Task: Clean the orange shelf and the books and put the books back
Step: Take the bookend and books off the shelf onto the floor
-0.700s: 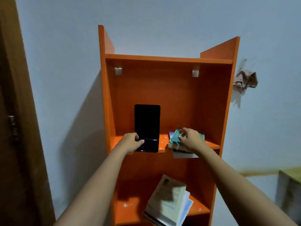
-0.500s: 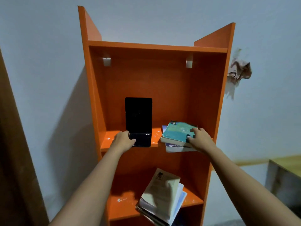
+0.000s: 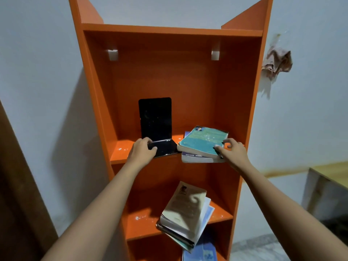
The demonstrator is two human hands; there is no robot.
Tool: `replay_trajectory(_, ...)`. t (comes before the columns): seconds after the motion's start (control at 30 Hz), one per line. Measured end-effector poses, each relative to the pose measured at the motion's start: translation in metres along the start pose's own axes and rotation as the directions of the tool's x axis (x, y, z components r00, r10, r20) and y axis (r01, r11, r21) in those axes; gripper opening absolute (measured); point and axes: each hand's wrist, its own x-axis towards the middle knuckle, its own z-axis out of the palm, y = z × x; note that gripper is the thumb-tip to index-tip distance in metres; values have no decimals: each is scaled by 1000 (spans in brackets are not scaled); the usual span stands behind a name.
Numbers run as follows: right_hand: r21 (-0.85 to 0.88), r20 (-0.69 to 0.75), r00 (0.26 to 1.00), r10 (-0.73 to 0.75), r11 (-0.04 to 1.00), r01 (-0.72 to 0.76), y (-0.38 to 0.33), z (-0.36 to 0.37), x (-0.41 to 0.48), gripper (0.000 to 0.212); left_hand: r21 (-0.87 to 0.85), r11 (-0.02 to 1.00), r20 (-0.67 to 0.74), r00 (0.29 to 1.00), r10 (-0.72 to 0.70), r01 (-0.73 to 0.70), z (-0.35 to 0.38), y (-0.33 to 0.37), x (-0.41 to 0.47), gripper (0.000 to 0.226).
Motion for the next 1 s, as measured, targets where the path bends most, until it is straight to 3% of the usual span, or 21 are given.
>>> replay_trajectory(0.2,228,226,970,87,963,-140,9,9,22,71,-160,987,-182,983,-19,-10,-5,-4,25,77)
replay_trajectory(0.43,518,469,874,122,764,-385,15,17,43,81,-281,960,-135,990,-29,-11,3,-5,63,90)
replay_trajectory(0.67,625,503,857,109,640,-448,17,16,49,85,-342,931,-264,964,37,-129,11,-13,60,78)
replay_trajectory(0.8,654,474,873,120,616,-439,13,8,35,83,-365,908,-259,959,110,-203,2,-13,45,82)
replay_trajectory(1.0,706,358,924,132,609,-361,8,-12,-26,77,-219,963,-243,964,105,-160,-27,-1,-7,78)
